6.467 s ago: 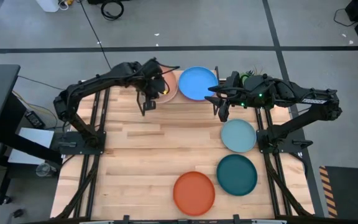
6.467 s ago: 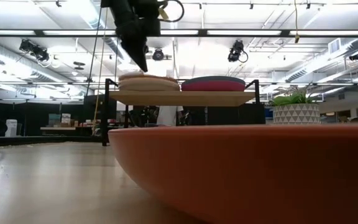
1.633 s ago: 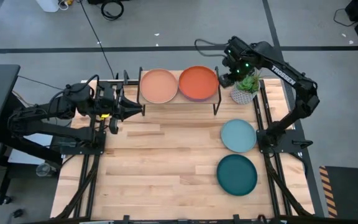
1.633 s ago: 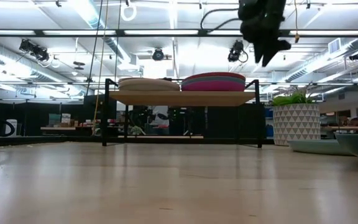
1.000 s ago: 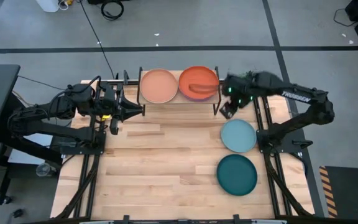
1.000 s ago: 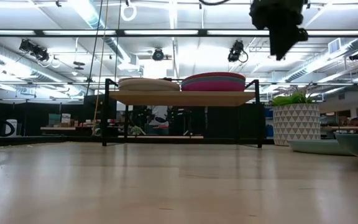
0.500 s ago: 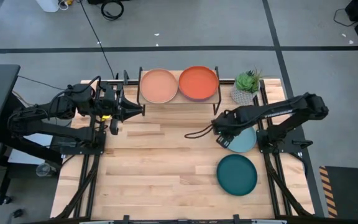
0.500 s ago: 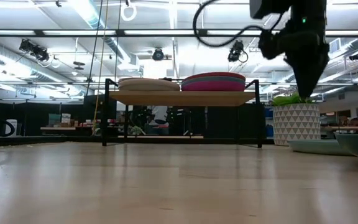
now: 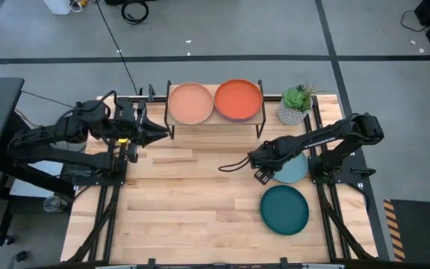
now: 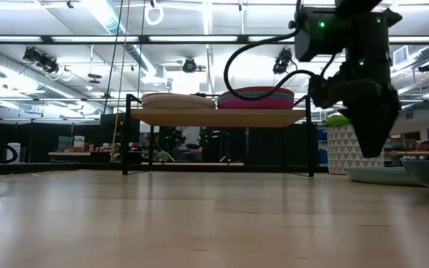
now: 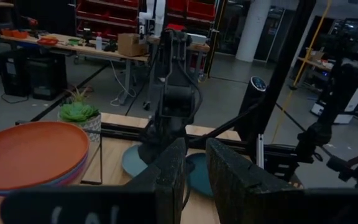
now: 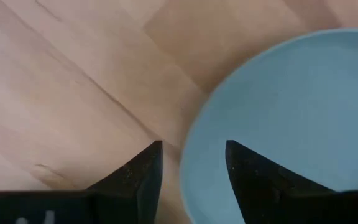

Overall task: Place and stack plates onto a shelf
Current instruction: Stack the light blue plate on the brown plate on the shelf

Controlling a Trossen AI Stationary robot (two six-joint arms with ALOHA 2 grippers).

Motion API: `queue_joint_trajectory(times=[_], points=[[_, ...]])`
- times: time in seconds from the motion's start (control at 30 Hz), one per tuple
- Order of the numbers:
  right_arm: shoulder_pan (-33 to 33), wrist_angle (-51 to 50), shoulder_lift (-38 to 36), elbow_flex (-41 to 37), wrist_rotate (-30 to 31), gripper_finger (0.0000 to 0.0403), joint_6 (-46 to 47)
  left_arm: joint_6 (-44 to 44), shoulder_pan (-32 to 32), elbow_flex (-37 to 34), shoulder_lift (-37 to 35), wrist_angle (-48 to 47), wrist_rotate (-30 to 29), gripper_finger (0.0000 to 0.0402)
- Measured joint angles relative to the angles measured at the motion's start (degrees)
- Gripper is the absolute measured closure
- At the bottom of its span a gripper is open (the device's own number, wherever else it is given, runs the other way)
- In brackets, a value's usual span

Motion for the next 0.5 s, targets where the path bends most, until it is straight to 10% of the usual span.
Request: queue_joint_trajectory(times=[0.5], points=[[0.0, 7.8, 0.0, -6.4, -2.1, 0.0216, 3.3, -0.6, 0.0, 0.0, -0.7, -2.3, -0.1, 0.0331]])
